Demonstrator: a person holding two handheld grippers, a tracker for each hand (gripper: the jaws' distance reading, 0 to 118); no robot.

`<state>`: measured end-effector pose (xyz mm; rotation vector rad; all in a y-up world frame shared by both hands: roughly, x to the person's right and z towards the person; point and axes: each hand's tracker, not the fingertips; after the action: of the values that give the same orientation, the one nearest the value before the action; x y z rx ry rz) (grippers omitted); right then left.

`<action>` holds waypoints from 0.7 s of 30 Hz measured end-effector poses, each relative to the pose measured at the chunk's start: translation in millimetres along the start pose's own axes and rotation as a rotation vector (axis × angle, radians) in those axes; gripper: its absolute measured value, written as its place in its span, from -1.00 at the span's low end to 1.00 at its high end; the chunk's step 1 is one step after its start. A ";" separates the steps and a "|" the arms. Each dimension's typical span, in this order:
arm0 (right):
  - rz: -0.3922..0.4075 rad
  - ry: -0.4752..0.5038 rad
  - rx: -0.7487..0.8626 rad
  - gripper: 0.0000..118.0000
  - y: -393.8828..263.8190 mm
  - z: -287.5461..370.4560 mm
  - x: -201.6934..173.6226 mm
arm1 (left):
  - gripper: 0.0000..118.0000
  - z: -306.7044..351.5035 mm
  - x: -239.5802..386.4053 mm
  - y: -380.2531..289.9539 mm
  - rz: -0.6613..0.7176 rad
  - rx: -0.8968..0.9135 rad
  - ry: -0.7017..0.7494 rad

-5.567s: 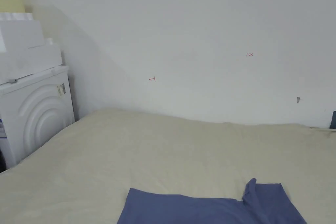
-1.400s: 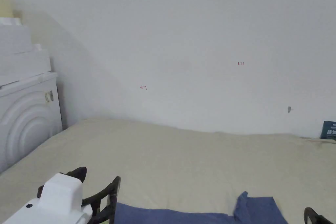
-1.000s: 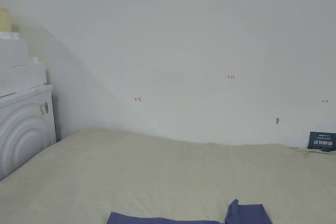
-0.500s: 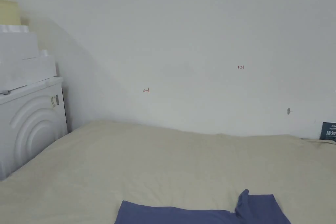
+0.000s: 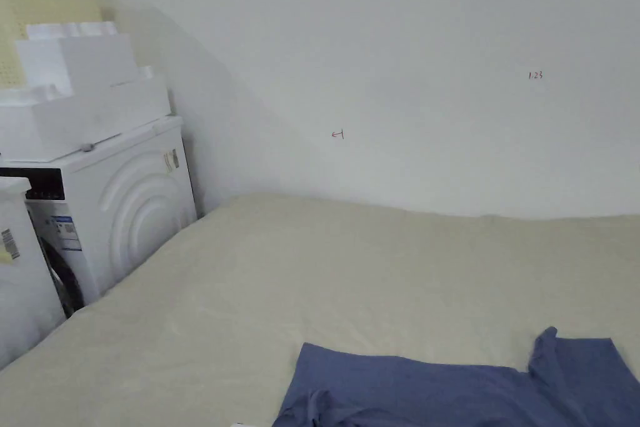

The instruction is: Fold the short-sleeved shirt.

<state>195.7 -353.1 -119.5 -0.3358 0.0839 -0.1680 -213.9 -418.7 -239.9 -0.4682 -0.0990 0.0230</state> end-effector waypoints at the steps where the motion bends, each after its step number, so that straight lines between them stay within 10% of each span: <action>1: 0.002 -0.001 -0.010 -1.00 -0.9 -1.8 0.9 | 0.69 -16.5 -2.8 -1.8 0.006 -0.022 -0.006; 16: -0.010 -0.053 -0.189 -0.99 -28.5 -48.9 23.5 | 0.56 -178.8 -22.8 -41.1 -0.008 -0.318 0.092; 18: -0.022 -0.058 -0.202 -0.99 -30.4 -51.5 24.9 | 0.22 -175.2 -16.8 -38.6 -0.040 -0.311 0.098; 21: -0.032 -0.058 -0.215 -0.95 -34.7 -56.1 30.2 | -0.80 -162.7 -2.6 -36.8 -0.046 -0.264 0.007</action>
<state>214.0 -408.8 -162.3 -0.5560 0.0390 -0.1814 -200.1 -524.7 -368.0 -0.7297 -0.1064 -0.0376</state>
